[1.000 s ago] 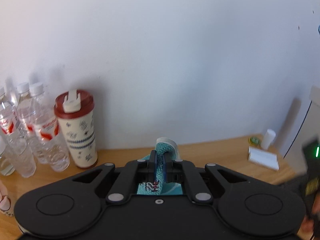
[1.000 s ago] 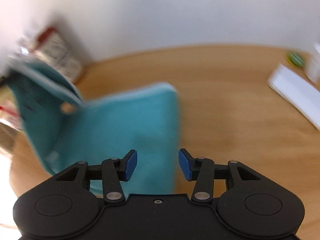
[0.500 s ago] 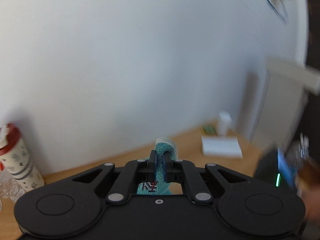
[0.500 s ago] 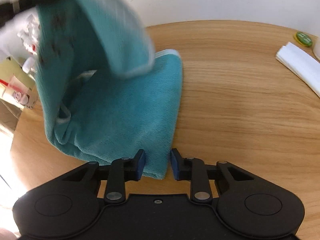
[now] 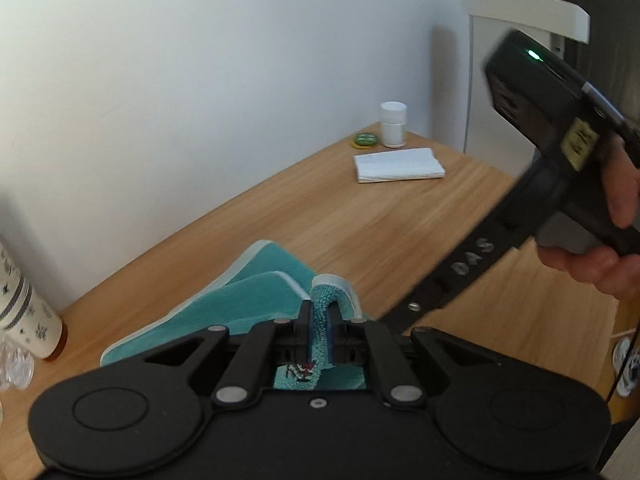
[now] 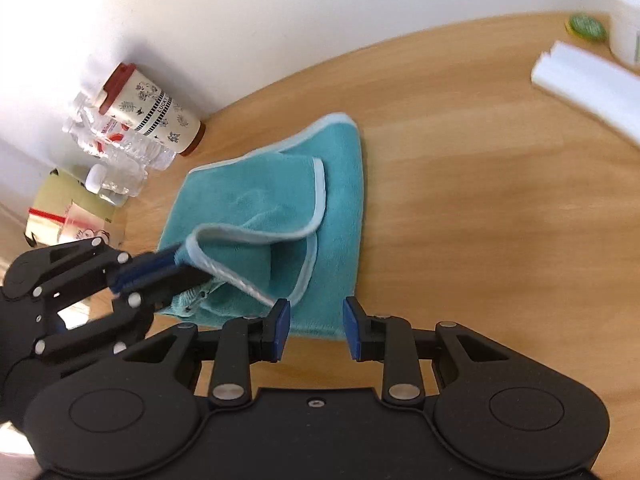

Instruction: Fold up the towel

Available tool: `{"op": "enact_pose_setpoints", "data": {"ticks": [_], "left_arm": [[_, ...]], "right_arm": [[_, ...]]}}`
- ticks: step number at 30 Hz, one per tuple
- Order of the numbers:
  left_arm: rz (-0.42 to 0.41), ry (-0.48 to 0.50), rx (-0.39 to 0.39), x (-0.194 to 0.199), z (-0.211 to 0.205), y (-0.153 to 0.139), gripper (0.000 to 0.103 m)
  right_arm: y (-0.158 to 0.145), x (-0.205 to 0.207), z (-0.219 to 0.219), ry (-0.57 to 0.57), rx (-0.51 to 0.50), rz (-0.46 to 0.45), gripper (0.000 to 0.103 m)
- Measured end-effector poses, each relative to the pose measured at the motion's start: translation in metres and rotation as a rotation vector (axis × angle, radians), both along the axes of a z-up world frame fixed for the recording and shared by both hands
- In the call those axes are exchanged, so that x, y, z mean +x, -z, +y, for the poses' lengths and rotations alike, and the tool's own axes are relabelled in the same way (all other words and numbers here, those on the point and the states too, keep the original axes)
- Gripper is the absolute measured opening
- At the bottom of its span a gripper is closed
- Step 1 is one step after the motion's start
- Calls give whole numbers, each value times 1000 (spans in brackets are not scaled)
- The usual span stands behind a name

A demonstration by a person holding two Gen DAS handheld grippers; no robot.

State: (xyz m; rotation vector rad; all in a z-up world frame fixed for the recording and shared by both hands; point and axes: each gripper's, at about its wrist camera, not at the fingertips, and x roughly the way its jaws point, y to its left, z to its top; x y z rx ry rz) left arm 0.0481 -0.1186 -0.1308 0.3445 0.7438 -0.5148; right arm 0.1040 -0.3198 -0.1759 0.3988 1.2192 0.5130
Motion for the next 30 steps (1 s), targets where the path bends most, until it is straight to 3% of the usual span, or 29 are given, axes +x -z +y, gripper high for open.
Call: {"op": "enact_pose_setpoints", "data": {"ticks": [3,5,7,9,10,12,13,17,25,30], "left_arm": [[4,-29,-21,2,4,-7,5],[8,-47,-43,7,10,-12,5],[8,-46,-56,9,12,-15,5],[7,-38,-58,10,13,-18,5],[7,-34,-59,10,13,-19,5],[9,-25,-64,11,12,-20,5],[11,-17,-67,10,12,-20,5],[19,32,-62,4,9,-18,5],[45,76,-67,2,-1,-12,5],[98,53,-57,12,-10,3,5]], "right_arm": [[-18,-16,13,-96,-88,-105,36],[-31,-28,31,-199,-157,-247,50],[-37,-32,41,-236,-179,-320,57],[-37,-28,54,-300,-197,-365,57],[-35,-25,58,-309,-210,-366,55],[-30,-17,63,-309,-222,-363,27],[-27,-13,65,-303,-223,-360,6],[-19,1,68,-298,-274,-368,6],[-43,33,60,-221,-336,-520,6],[-31,39,53,-246,-360,-469,9]]}}
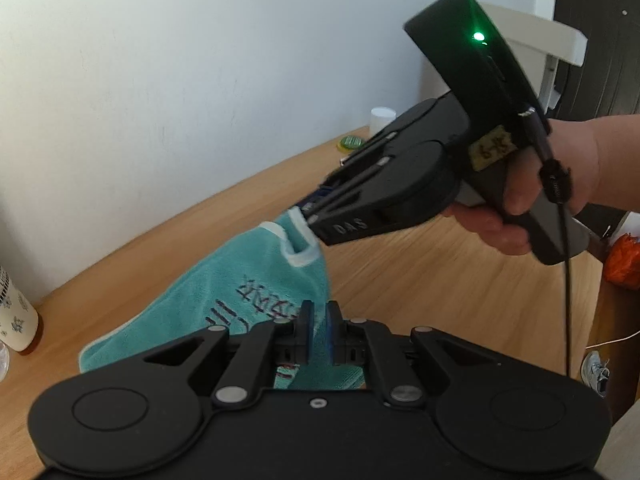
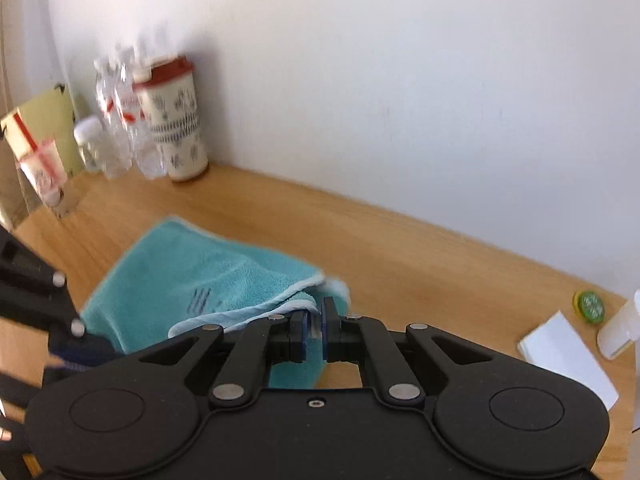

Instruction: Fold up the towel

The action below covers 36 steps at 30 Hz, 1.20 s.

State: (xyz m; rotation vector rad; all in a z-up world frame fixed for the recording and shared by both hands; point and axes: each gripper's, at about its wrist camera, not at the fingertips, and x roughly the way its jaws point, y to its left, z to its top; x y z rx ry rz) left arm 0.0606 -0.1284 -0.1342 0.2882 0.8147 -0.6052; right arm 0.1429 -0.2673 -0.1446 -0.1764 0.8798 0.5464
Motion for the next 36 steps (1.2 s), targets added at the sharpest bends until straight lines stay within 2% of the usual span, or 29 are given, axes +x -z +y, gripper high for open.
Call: {"op": "enact_pose_setpoints", "data": {"ticks": [5,8,9,12,14,16,19,22,24,27,29,31,34,35,36], "left_arm": [[77,-9,13,4,-6,19,5],[103,9,30,1,-8,26,5],[110,13,38,-1,-9,27,6],[137,16,37,-3,-5,25,18],[140,9,15,-7,4,18,39],[118,-15,-3,-11,14,9,52],[118,-71,-48,-11,32,0,54],[86,-168,-39,-9,51,-7,57],[87,-248,-26,-4,67,-5,57],[120,-311,-21,7,81,3,57],[128,-313,-10,13,85,9,57],[134,-297,3,18,86,15,57],[168,-230,42,24,78,30,57],[177,-210,55,23,76,34,57],[187,-194,64,22,75,37,57]], "right_arm": [[24,-11,-11,11,-68,85,12],[28,-15,-24,50,-80,106,24],[29,-16,-31,68,-72,122,24],[27,-16,-44,98,-75,150,24],[22,-15,-50,131,-45,178,32],[16,-14,-56,164,-6,203,34],[9,-9,-54,190,77,227,36],[7,2,-47,205,149,258,36],[14,12,-39,214,177,290,36],[33,28,-35,258,209,392,37],[49,35,-38,310,242,478,37],[55,35,-40,328,272,524,37],[65,33,-46,348,369,605,38],[65,32,-45,350,382,613,36],[66,31,-44,351,392,618,22]]}}
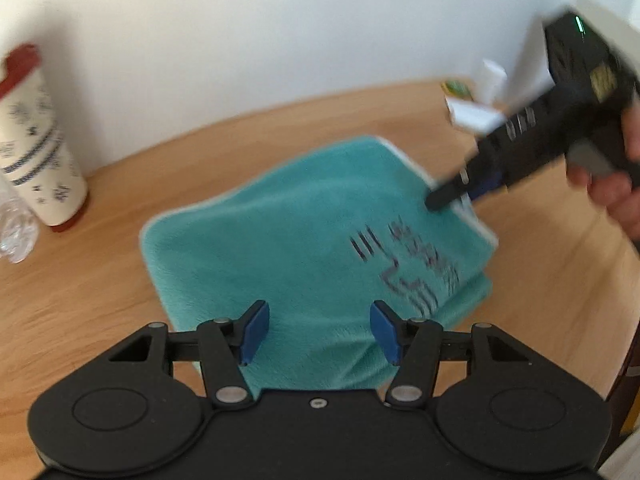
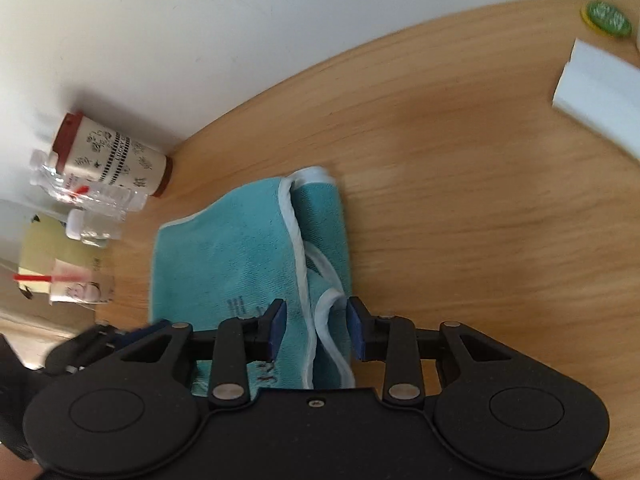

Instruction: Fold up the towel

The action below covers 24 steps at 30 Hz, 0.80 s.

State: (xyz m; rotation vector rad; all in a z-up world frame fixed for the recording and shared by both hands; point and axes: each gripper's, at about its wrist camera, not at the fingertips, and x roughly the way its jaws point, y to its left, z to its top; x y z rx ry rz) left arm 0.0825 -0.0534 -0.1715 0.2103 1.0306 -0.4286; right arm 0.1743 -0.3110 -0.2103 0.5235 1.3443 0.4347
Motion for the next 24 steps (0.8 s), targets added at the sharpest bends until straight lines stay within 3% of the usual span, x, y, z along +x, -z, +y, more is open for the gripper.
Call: {"op": "enact_pose_setpoints", "data": {"ticks": [1,6,9,10,12,15,17,24], "left_arm": [[7,10,4,-1,-1,2,57],[8,62,34,-8,4,6,56],[-7,107,71,-14,5,6,36],[-16,112,88,-16,6,7,23],[-22,120,91,-17,9,8,17],[-27,136,97,-18,10,7,13],[-31,153,107,-20,9,7,12],[-15,185,81,-23,16,8,11]], "right_arm": [[-2,-1,1,-2,-3,-11,17],[-37,-22,17,-94,9,-155,17],[-49,-39,30,-160,-26,-228,17],[-51,-46,37,-188,-42,-253,17],[-53,-59,50,-243,-72,-299,17],[-40,-60,61,-275,-124,-280,21],[-31,-57,60,-256,-123,-260,29],[-16,-36,18,-53,53,-157,45]]}}
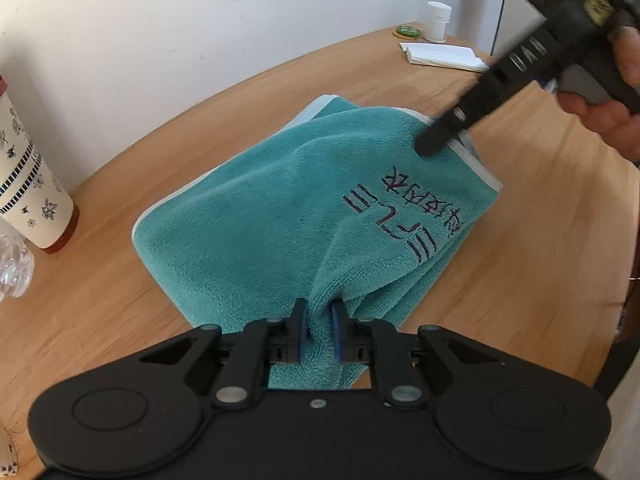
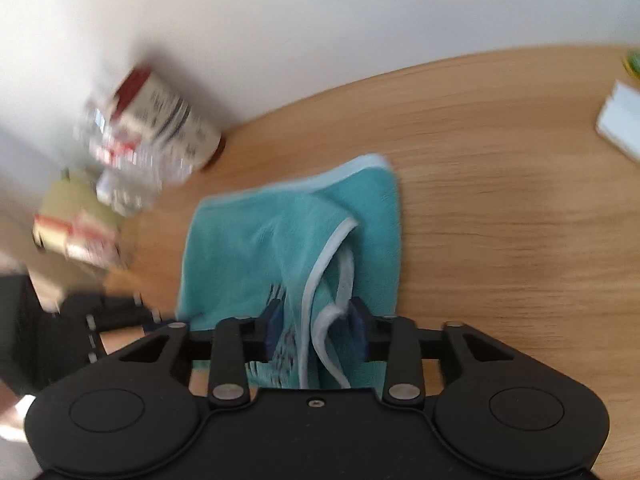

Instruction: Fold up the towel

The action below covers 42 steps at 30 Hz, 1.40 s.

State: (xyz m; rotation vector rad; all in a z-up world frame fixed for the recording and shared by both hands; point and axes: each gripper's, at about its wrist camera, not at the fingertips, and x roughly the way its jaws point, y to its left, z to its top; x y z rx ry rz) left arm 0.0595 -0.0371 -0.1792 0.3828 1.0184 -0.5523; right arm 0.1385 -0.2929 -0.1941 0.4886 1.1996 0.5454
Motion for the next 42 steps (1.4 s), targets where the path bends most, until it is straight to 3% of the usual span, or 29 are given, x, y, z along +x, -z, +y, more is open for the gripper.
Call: {"op": "enact_pose_setpoints", "data": {"ticks": [1,3,7,9,12,17,20,21,23,25,27,32,35,42], "left_arm": [[5,3,-3,1,1,0,11],[12,8,-4,2,1,0,11],[23,3,-2,5,-3,1,11],[24,5,-1,5,-3,1,11],[34,-1,-13,10,1,2,12],[47,-15,-18,12,0,3,12],[50,-24,-17,12,-2,4,12],[52,-28,-18,12,-2,4,12],[56,-39,-21,13,-3,4,12],[60,-52,-22,14,-4,5,13],[60,-59,-21,15,-5,6,13],[61,-73,-28,15,-7,9,13],[60,-73,-22,15,-6,9,13],[65,-91,-21,18,-12,12,14]], "right_arm": [[2,3,-3,17,26,16,50],[12,13,-13,72,114,95,51],[29,23,-15,114,185,184,51],[35,27,-14,143,191,204,37],[34,32,-13,164,227,200,6],[6,42,-7,120,206,98,5],[-27,42,4,54,122,-47,4],[-43,39,9,26,78,-134,4],[-54,37,14,3,7,-193,9],[-57,36,25,-37,-172,-248,9],[-47,37,23,-26,-241,-217,9],[-24,34,3,12,-274,-141,10],[-14,33,-2,-26,-243,-97,10],[0,28,12,-115,-221,-89,16]]}}
